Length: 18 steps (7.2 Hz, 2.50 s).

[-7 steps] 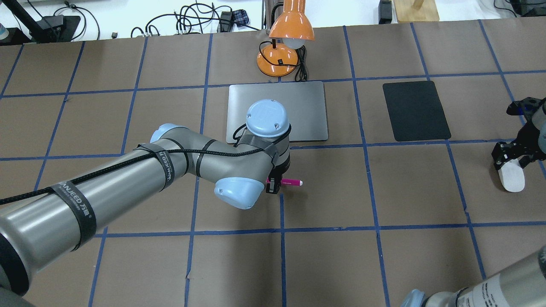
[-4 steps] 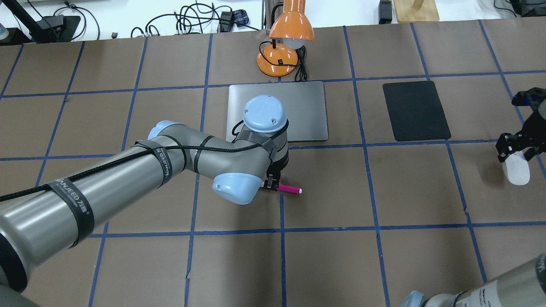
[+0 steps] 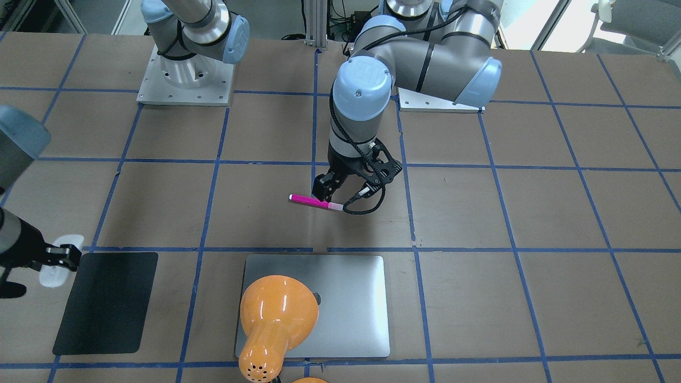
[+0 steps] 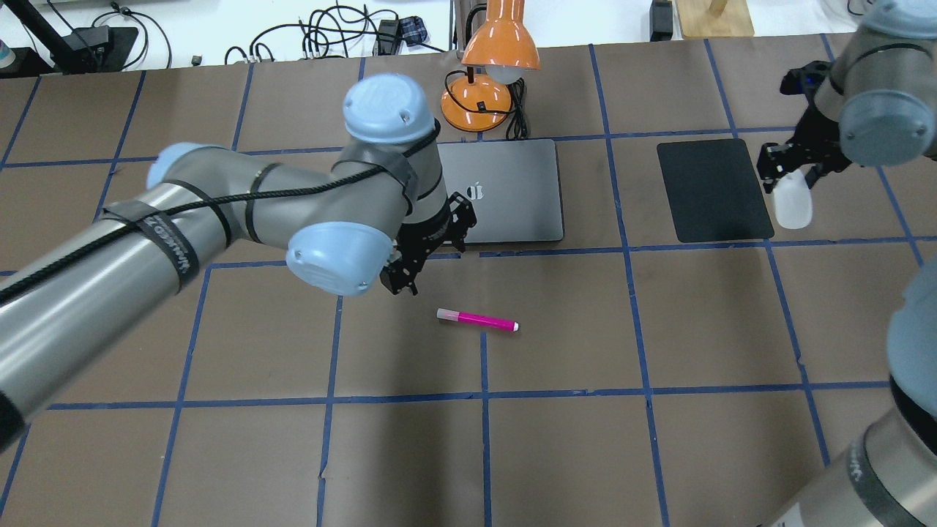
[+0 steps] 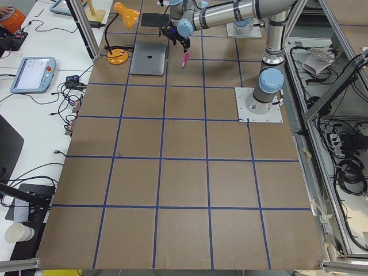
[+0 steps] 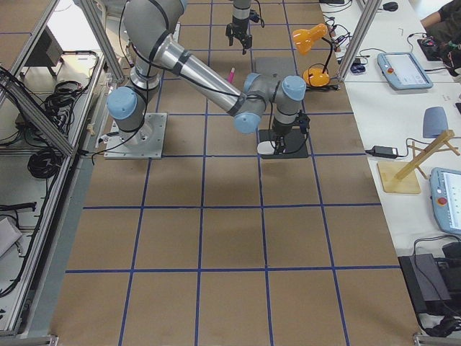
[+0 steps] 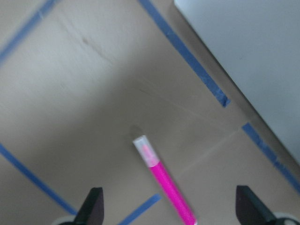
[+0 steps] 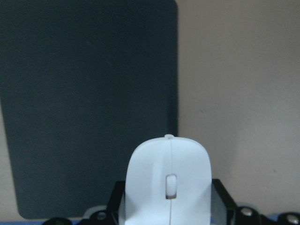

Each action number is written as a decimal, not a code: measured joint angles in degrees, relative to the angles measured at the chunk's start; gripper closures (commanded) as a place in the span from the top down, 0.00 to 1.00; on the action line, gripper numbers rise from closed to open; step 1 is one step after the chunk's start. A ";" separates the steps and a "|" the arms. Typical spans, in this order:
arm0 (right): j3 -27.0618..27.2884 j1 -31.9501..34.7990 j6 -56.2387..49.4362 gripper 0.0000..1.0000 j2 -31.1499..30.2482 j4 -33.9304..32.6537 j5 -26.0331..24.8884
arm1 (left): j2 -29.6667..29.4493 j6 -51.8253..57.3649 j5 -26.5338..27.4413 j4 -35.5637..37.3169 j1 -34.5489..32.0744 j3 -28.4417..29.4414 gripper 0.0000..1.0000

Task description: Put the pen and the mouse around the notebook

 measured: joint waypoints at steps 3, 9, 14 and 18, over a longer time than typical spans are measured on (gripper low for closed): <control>-3.76 3.94 1.18 0.60 5.67 -0.27 1.11 | 8.67 37.12 0.69 -16.07 10.01 5.58 1.00; -7.35 4.53 1.65 1.00 7.71 1.87 0.64 | 12.94 51.42 1.61 -9.84 15.15 6.45 1.00; -12.31 8.00 1.66 1.00 2.13 10.74 -1.51 | 13.39 51.25 2.37 -8.64 15.71 6.41 1.00; -12.46 9.50 1.70 1.00 1.86 10.92 -1.96 | 13.43 51.21 2.42 -8.82 16.89 6.55 1.00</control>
